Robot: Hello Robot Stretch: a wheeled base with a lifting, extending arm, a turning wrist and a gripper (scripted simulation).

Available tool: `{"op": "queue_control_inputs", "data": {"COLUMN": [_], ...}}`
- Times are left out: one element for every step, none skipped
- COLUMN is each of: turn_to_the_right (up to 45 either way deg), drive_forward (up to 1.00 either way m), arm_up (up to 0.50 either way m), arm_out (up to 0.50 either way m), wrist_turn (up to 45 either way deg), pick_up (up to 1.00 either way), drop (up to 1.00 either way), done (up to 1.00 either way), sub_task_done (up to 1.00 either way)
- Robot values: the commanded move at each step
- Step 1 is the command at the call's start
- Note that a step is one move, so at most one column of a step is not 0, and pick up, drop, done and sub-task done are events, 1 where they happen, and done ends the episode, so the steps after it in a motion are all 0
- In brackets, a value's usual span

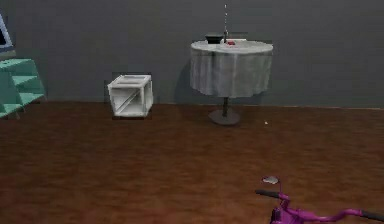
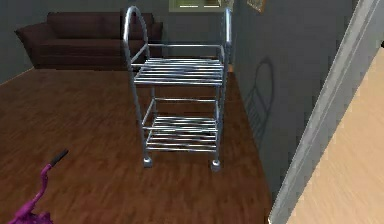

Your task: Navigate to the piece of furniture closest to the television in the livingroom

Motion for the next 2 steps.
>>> {"op": "queue_control_inputs", "data": {"turn_to_the_right": [0.0,3.0], "drive_forward": [1.00,0.00], "arm_up": [0.00,0.00], "arm_out": [0.00,0.00], "wrist_turn": [0.0,0.0], "pick_up": [0.00,0.00], "drop": [0.00,0.00], "done": [0.00,0.00], "sub_task_done": [0.00,0.00]}}
